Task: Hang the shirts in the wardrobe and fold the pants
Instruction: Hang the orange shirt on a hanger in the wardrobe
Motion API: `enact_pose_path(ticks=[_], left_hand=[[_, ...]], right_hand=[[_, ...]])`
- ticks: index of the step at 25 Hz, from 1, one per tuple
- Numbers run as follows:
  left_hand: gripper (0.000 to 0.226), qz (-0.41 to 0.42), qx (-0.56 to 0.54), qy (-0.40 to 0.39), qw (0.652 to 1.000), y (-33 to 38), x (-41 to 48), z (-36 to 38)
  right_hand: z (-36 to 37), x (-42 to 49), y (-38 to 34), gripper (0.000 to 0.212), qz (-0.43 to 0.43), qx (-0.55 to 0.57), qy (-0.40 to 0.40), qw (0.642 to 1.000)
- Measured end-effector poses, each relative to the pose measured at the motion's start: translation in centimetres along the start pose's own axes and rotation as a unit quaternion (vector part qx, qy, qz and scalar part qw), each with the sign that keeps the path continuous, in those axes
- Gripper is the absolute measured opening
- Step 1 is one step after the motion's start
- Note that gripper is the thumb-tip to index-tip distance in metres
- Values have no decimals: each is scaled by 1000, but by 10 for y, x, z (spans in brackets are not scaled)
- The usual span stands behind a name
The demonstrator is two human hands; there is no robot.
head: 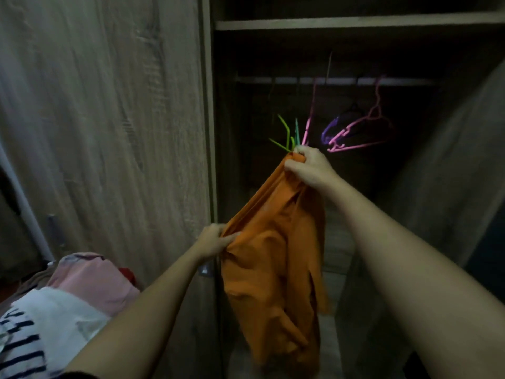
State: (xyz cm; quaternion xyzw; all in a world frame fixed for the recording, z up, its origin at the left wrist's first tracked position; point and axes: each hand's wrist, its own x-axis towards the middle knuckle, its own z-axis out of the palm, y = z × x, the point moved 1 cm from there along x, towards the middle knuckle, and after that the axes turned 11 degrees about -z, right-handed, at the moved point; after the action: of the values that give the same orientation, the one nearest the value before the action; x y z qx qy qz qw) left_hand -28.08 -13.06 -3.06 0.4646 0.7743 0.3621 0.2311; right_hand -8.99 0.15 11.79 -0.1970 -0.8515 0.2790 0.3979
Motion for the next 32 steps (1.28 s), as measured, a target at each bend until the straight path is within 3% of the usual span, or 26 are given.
enact_pose_path(ticks=[2, 4, 7, 9, 12, 15, 17, 19, 22, 24, 26, 29, 32], left_hand=[[18, -13, -47, -7, 999, 16, 5, -18], [14, -37, -99, -22, 994, 35, 14, -41], [14, -47, 1, -75, 996, 59, 17, -51], [14, -25, 19, 0, 1000, 70, 19, -45], [13, -40, -56, 137, 988, 78, 23, -42], [6, -84, 14, 191, 978, 81, 30, -49], [5, -93, 78, 139, 983, 93, 29, -54], [8, -66, 33, 33, 997, 108, 28, -56], [11, -63, -88, -109, 988, 114, 23, -61], [8, -81, -144, -80, 983, 104, 30, -59], [17, -102, -186, 16, 977, 100, 40, -53], [24, -84, -176, 80, 978, 107, 57, -40], [40, -71, -168, 109, 977, 125, 81, -25]], right_hand=[[-20, -8, 17, 24, 30, -60, -39, 997], [-33, -17, 36, 14, 78, -100, -112, 986], [-41, -31, 58, 8, 122, -122, -180, 968], [-47, -38, 69, 16, 139, -117, -144, 973], [-57, -43, 76, 28, 114, -110, -80, 984], [-60, -40, 77, 35, 105, -121, -153, 975], [-56, -36, 78, 31, 141, -187, -180, 955], [-49, -31, 80, 28, 182, -207, -172, 946], [-36, -24, 81, 28, 205, -51, -84, 974], [-35, -20, 81, 28, 195, 36, -11, 980], [-42, -14, 79, 12, 177, 25, 19, 984], [-50, 3, 79, 24, 115, -173, -103, 973], [-48, 24, 74, 25, -18, -228, -38, 973]])
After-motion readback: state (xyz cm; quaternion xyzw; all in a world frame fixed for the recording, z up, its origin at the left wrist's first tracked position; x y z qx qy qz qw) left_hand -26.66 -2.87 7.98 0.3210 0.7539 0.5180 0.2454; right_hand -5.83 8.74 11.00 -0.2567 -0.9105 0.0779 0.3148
